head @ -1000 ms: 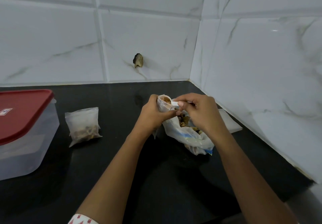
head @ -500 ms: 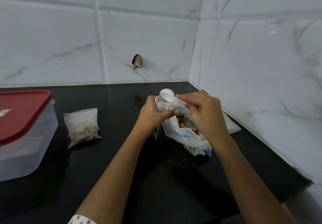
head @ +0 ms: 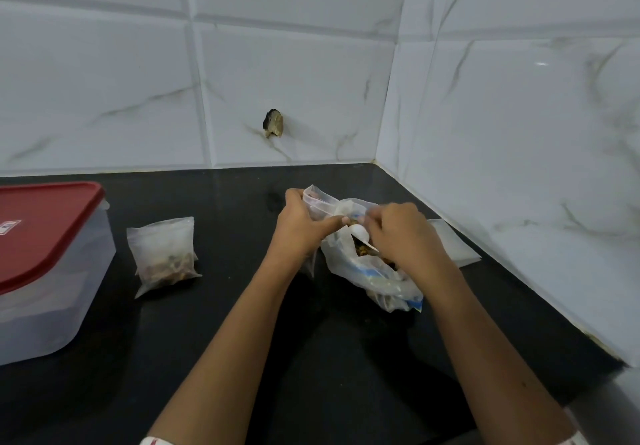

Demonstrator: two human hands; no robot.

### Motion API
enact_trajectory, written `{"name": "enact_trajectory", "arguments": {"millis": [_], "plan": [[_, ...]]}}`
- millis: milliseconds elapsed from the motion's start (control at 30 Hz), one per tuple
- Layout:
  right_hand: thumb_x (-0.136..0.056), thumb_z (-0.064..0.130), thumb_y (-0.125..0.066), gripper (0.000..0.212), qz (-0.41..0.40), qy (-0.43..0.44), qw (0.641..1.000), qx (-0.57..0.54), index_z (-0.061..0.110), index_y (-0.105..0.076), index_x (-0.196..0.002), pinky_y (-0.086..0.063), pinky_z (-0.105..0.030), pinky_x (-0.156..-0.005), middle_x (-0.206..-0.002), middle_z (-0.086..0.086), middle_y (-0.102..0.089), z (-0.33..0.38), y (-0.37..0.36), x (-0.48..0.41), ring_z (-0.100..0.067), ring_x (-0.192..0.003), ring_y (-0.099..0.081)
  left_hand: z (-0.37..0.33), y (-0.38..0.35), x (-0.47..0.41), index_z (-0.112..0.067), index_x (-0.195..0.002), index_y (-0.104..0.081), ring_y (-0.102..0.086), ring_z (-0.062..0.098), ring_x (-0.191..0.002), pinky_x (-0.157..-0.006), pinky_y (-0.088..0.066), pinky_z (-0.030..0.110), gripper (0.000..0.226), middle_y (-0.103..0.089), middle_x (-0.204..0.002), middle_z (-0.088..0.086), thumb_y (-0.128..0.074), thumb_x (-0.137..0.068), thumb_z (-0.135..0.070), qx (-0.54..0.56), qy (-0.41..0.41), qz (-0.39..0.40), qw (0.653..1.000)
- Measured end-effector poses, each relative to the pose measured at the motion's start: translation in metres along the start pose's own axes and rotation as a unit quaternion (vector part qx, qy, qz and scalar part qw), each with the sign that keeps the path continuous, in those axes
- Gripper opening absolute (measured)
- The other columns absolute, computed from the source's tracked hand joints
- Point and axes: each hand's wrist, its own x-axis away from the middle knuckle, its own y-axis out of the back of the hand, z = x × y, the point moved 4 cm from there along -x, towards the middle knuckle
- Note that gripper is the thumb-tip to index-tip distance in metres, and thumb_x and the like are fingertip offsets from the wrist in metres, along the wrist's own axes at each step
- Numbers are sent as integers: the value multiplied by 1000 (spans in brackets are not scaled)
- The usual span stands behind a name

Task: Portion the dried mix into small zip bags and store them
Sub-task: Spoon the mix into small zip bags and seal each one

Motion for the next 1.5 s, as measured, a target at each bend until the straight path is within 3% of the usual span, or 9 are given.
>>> {"name": "enact_trajectory", "arguments": {"millis": [67, 133, 233, 467, 667, 800, 1067, 1300, 1500], "plan": [[-95, 37, -45, 31, -71, 39, 980, -182, 17, -57, -116, -41, -21, -69, -89, 5, -59, 15, 19, 2, -10, -81, -54, -1, 2, 1, -6, -131, -30, -47, 11, -97, -67, -42, 17, 71, -44, -110, -2, -74, -77, -20, 11, -1, -14, 1000], [-91, 39, -52, 31, -27, 81, 948, -306, 23, -51, -118, -42, -17, -69, -95, 6, -56, 35, 29, 2, -9, -84, -54, 1, 4, 1, -6, -129, -27, -52, 13, -93, -71, -45, 22, 69, -47, -109, 0, -73, -79, -17, 44, 12, -23, 999], [-88, 29, -61, 19, 57, 117, 960, -246, 25, -53, -105, -38, -12, -63, -108, -1, -53, 55, 25, -6, -13, -91, -53, 2, 8, 1, -6, -128, -23, -54, 8, -82, -62, -47, 20, 66, -48, -104, 2, -70, -82, -16, 90, 27, -32, 995], [-86, 6, -59, 11, -54, 65, 931, -355, 15, -57, -81, -41, -4, -59, -91, -7, -64, 51, 0, -16, -9, -73, -57, 6, 19, -2, -15, -122, -27, -52, 14, -93, -65, -48, 23, 63, -46, -105, -2, -73, -79, -19, 105, 40, -36, 993], [-86, 1, -57, 12, -109, -4, 882, -457, 13, -58, -85, -52, -28, -72, -73, 4, -59, 34, -12, -16, -12, -69, -60, 5, 25, -2, -14, -109, -46, -58, 11, -68, -45, -49, 21, 33, -60, -95, 0, -67, -85, -20, 145, 46, -34, 988], [-89, 5, -55, 16, -120, 3, 885, -450, 17, -51, -98, -52, -32, -80, -74, 6, -58, 32, -16, -18, -12, -75, -60, 5, 27, -1, -10, -107, -53, -57, 16, -65, -50, -47, 27, 23, -62, -85, 3, -59, -90, -25, 161, 52, -44, 985], [-92, 8, -50, 22, -108, 37, 888, -445, 15, -43, -111, -49, -33, -82, -80, -1, -56, 37, -19, -20, -16, -78, -56, 4, 28, -1, -12, -90, -57, -59, 11, -64, -49, -50, 21, 6, -63, -79, 2, -57, -92, -17, 191, 40, -55, 979], [-87, 8, -60, 30, -64, 21, 852, -520, 23, -45, -108, -47, -35, -86, -81, 5, -58, 37, -21, -21, -16, -83, -56, 6, 26, -1, -13, -82, -60, -61, 8, -58, -42, -48, 17, 8, -64, -73, 1, -59, -90, -13, 216, 39, -40, 975], [-88, 0, -54, 23, -84, -16, 846, -527, 19, -49, -101, -47, -33, -87, -83, 7, -54, 32, -22, -21, -15, -87, -55, 4, 23, -1, -4, -102, -62, -60, 11, -62, -48, -50, 20, 22, -65, -80, 4, -62, -88, -21, 197, 45, 5, 979]]}}
